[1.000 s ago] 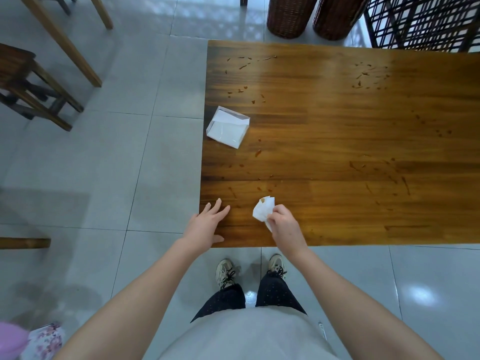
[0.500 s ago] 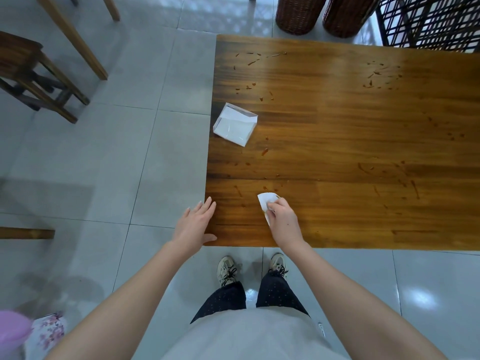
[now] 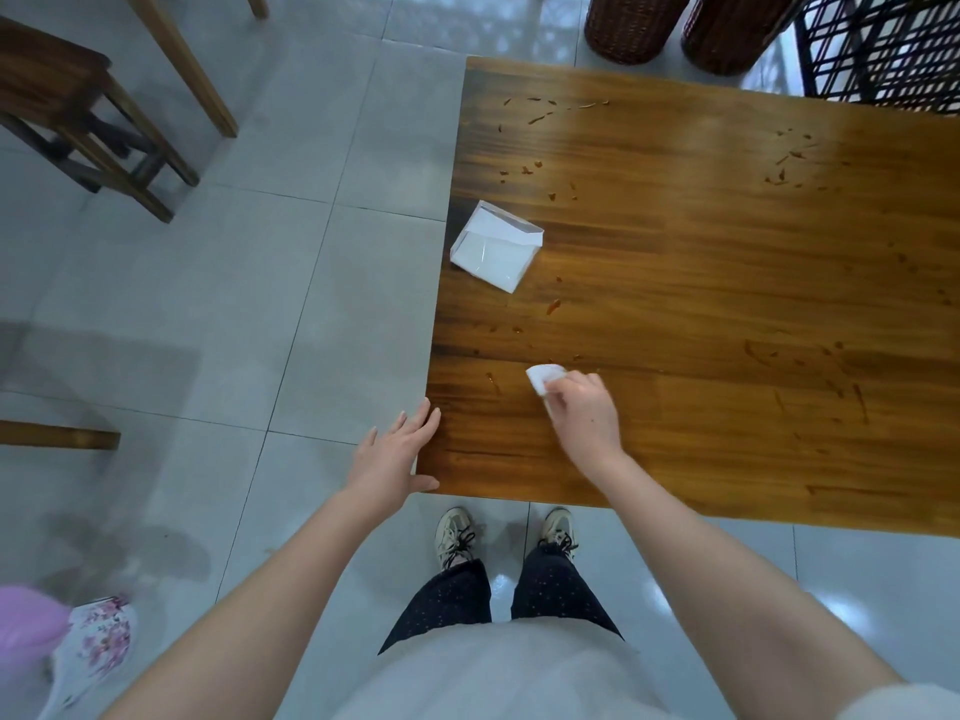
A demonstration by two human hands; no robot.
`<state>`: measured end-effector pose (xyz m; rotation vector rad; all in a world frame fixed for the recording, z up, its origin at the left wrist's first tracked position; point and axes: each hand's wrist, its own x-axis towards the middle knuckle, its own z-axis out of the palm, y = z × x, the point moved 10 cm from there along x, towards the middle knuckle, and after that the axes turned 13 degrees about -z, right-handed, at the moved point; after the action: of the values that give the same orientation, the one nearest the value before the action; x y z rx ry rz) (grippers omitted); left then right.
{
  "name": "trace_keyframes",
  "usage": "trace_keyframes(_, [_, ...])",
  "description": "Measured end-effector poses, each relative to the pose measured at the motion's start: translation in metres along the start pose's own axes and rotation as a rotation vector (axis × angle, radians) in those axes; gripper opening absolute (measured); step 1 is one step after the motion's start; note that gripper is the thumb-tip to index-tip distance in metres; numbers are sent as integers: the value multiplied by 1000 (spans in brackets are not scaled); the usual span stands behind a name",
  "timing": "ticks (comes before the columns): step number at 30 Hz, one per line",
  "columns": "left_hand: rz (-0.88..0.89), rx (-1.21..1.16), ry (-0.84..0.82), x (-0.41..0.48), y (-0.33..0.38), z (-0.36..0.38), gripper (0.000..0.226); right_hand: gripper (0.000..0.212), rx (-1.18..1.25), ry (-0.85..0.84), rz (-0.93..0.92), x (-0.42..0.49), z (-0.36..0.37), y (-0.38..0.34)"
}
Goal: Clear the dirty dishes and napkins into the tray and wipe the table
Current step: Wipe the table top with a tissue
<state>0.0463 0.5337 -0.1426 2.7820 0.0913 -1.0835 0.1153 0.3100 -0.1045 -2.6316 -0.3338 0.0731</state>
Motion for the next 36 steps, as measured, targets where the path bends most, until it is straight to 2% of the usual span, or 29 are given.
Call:
trace_keyframes(4, [-17,-34,-19,1,-1,1,92,15,66,107,305,1,-18,57])
trace_keyframes(7, [-27,-27,-31,2,0,1,92,17,111,143,349,6,-8,44])
trace_keyframes(10, [-27,-34,-45,1,-1,2,92,16,185,79,243,18,19,-2])
trace_keyframes(14, [-16,-79,-47,0,-1,1,91,15,190,-72,-36,27,55,-72])
trace_keyframes(18, [-10,-102,-42,-2,-1,-2,91,17,125,-145,-139,34,54,-69])
trace_keyframes(20, [-11,-111,-39,-2,-1,-4,91,15,109,-104,-35,41,38,-38])
trace_keyframes(24, [-8,-116,-39,-4,0,-6,90,18,121,99,230,45,-7,32])
trace_keyframes(29, [-4,-145,-31,-4,-1,-7,90,18,134,176,378,46,-6,41])
trace_keyframes(31, [-6,-149,-34,-3,-1,-7,90,18,155,146,344,52,9,18])
trace_keyframes(36, [-10,-109,-27,-2,-1,-5,90,15,243,-11,38,62,58,-72])
